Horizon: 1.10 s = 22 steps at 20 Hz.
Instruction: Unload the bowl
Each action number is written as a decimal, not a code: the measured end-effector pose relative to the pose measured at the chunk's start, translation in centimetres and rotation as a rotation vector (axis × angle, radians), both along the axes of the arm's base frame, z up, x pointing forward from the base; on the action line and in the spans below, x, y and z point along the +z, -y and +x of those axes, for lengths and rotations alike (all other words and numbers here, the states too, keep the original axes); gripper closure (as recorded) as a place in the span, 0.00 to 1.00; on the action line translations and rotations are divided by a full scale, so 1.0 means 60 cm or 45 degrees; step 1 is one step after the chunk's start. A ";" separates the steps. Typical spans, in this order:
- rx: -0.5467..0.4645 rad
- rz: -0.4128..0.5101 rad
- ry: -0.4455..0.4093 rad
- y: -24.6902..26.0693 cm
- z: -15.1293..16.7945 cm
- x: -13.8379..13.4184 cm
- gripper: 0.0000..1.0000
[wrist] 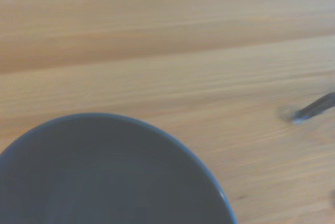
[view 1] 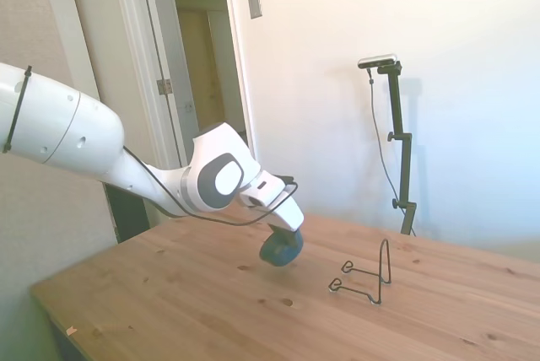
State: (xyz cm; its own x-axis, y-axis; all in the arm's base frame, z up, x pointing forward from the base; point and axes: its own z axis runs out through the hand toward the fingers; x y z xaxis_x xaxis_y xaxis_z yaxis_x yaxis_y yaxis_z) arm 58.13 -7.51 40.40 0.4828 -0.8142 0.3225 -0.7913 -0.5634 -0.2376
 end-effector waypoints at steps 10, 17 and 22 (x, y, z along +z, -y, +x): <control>0.171 0.299 -0.249 0.022 0.015 -0.054 1.00; 0.172 0.291 -0.275 0.029 0.029 -0.053 0.00; 0.175 0.278 -0.285 0.032 0.032 -0.058 0.00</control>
